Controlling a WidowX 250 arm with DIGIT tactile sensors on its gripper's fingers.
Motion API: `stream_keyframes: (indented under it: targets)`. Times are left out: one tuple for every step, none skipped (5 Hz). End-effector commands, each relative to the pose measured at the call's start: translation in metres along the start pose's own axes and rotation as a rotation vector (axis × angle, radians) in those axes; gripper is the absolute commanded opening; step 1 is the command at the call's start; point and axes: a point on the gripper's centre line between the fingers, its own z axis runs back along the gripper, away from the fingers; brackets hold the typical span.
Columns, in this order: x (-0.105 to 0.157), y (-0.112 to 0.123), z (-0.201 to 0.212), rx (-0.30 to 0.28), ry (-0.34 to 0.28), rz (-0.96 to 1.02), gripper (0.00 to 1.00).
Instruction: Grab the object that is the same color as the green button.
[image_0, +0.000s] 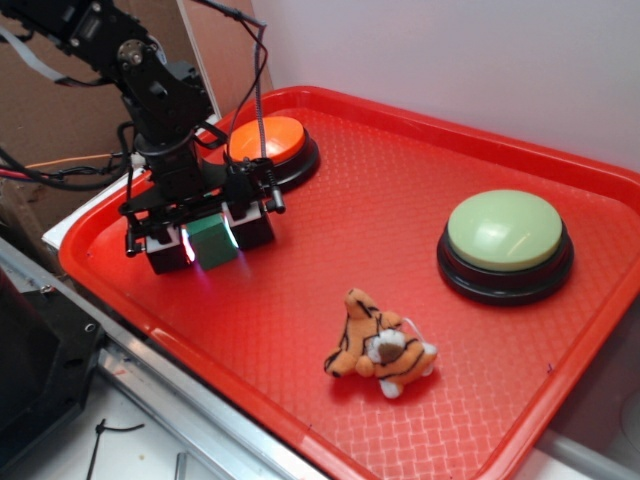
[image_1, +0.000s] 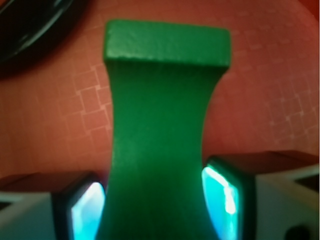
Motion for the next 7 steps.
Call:
stream_keyframes:
  targets:
    - [0.002,-0.005,0.065,-0.057,-0.010,-0.226,0.00]
    - [0.000,-0.007,0.099,-0.069,0.037,-0.387,0.00]
    - [-0.011,-0.025,0.135,-0.101,0.055,-0.634,0.00]
    - [-0.029,-0.038,0.162,-0.100,0.080,-0.884,0.00]
    - [-0.039,-0.042,0.187,-0.121,0.078,-0.953,0.00]
    - [-0.039,-0.039,0.198,-0.150,0.077,-0.939,0.00]
    - [-0.028,-0.040,0.181,-0.062,0.111,-0.828,0.00]
